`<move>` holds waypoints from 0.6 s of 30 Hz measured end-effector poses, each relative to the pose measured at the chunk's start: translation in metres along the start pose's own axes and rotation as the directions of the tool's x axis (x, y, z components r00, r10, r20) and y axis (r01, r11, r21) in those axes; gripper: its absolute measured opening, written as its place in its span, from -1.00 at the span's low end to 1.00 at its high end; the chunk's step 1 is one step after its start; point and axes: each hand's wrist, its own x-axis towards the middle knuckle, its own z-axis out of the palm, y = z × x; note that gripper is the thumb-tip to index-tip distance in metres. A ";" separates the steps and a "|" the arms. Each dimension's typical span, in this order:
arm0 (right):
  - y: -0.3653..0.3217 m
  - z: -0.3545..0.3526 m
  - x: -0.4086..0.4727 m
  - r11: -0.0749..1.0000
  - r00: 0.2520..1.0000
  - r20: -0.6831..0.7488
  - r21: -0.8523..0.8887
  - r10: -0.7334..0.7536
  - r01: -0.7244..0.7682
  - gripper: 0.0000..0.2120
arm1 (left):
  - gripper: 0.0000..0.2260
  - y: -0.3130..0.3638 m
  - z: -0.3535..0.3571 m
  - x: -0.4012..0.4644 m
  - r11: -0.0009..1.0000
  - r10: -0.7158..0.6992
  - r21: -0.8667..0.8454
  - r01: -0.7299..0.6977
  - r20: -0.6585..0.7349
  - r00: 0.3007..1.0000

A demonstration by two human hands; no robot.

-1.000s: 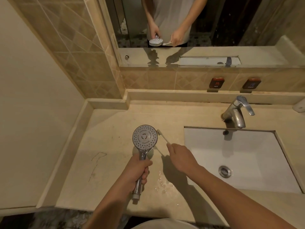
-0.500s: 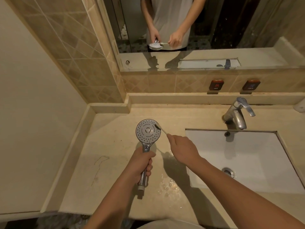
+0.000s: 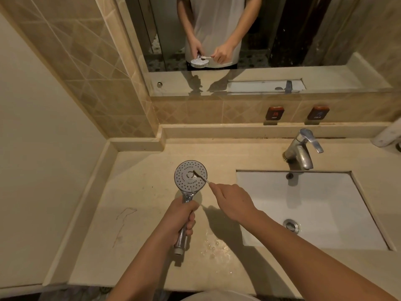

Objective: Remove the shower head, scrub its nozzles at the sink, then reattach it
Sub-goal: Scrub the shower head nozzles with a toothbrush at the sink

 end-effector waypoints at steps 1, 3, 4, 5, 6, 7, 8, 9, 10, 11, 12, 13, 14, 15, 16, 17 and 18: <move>0.000 0.002 -0.002 1.000 1.000 0.029 -0.016 -0.006 0.007 -0.50 | -0.93 0.000 -0.001 0.000 1.000 0.001 -0.002 -0.001 -0.002 1.000; 0.002 0.005 -0.006 0.999 0.994 0.108 0.021 -0.033 0.031 -0.61 | -0.94 -0.002 -0.002 0.000 1.000 0.004 -0.003 -0.004 -0.007 1.000; 0.004 0.007 -0.008 0.995 0.987 0.157 0.101 -0.040 0.025 -0.65 | -0.94 -0.003 -0.003 0.001 1.000 0.004 -0.002 -0.004 -0.010 1.000; 0.005 0.008 -0.009 0.980 0.979 0.198 0.200 -0.044 0.003 -0.68 | -0.95 -0.004 -0.003 0.001 1.000 0.005 0.000 -0.005 -0.014 1.000; 0.007 0.009 -0.010 0.959 0.975 0.217 0.284 -0.048 -0.016 -0.69 | -0.95 -0.005 -0.003 0.002 1.000 0.004 0.000 -0.004 -0.016 1.000; 0.008 0.009 -0.011 0.941 0.976 0.210 0.339 -0.061 -0.014 -0.68 | -0.95 -0.005 -0.003 0.002 1.000 0.002 -0.002 -0.002 -0.016 1.000; 0.009 0.008 -0.011 0.930 0.979 0.189 0.368 -0.080 0.005 -0.66 | -0.95 -0.005 -0.003 0.003 1.000 0.001 -0.005 -0.001 -0.015 1.000; 0.009 0.008 -0.012 0.924 0.981 0.166 0.382 -0.101 0.031 -0.64 | -0.95 -0.006 -0.003 0.004 1.000 0.001 -0.007 -0.001 -0.013 1.000; 0.009 0.008 -0.013 0.921 0.983 0.142 0.385 -0.118 0.055 -0.63 | -0.94 -0.006 -0.002 0.004 1.000 0.002 -0.006 -0.002 -0.010 1.000; 0.008 0.008 -0.013 0.922 0.984 0.120 0.381 -0.130 0.075 -0.62 | -0.94 -0.005 -0.001 0.005 1.000 0.002 -0.003 -0.002 -0.006 1.000; 0.007 0.007 -0.014 0.922 0.985 0.099 0.377 -0.140 0.093 -0.62 | -0.94 -0.005 0.000 0.005 1.000 0.003 0.000 -0.003 -0.002 1.000; 0.006 0.006 -0.014 0.919 0.985 0.083 0.380 -0.151 0.109 -0.61 | -0.94 -0.004 0.001 0.006 1.000 0.003 0.003 -0.003 0.002 1.000; 0.004 0.006 -0.013 0.912 0.984 0.078 0.391 -0.163 0.120 -0.61 | -0.94 -0.004 0.001 0.006 1.000 0.004 0.004 -0.004 0.004 1.000; 0.003 0.005 -0.013 0.903 0.981 0.083 0.410 -0.175 0.126 -0.61 | -0.94 -0.003 0.002 0.006 1.000 0.005 0.004 -0.005 0.005 1.000; 0.001 0.005 -0.013 0.894 0.978 0.095 0.431 -0.183 0.126 -0.62 | -0.94 -0.002 0.003 0.005 1.000 0.008 0.004 -0.008 0.006 1.000; 0.000 0.004 -0.014 0.886 0.976 0.110 0.448 -0.188 0.120 -0.63 | -0.95 -0.002 0.003 0.005 1.000 0.010 0.004 -0.010 0.006 1.000; -0.001 0.003 -0.014 0.881 0.974 0.121 0.459 -0.190 0.114 -0.63 | -0.95 -0.001 0.003 0.005 1.000 0.012 0.003 -0.012 0.005 1.000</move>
